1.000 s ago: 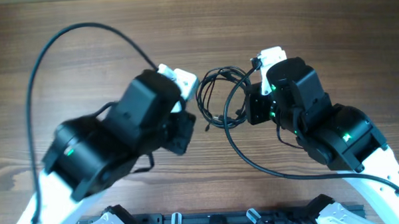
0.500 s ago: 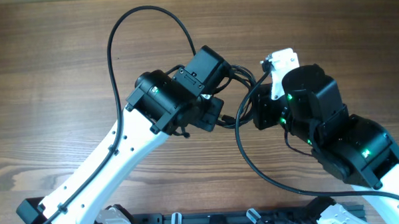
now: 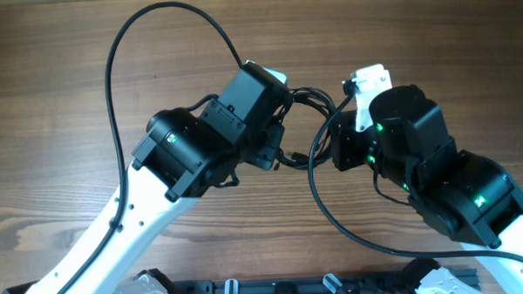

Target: Untangle cables

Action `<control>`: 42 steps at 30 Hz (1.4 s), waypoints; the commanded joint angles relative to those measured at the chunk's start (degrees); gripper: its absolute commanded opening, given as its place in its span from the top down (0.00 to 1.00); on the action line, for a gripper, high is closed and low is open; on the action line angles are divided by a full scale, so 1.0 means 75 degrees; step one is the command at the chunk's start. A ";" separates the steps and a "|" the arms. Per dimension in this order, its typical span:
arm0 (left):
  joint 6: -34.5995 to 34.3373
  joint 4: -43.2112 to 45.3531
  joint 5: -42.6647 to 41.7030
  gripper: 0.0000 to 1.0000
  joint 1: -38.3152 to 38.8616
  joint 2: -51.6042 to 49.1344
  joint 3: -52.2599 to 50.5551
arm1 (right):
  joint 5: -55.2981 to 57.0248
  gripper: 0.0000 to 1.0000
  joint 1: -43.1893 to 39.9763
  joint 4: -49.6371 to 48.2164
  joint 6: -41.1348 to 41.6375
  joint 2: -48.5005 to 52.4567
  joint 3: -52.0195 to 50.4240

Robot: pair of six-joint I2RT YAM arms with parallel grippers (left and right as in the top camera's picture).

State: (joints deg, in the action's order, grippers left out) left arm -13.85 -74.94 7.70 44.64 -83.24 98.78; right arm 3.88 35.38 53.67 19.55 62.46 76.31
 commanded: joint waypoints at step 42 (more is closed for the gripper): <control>-0.0015 0.0731 -0.0860 0.96 -0.0568 0.0702 -0.0571 | 0.0198 0.96 -0.0012 0.0172 -0.0038 -0.0099 0.0067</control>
State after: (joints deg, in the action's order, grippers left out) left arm -14.04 -69.21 2.24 40.64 -85.32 94.67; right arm 3.11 35.38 55.29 19.57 62.46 76.31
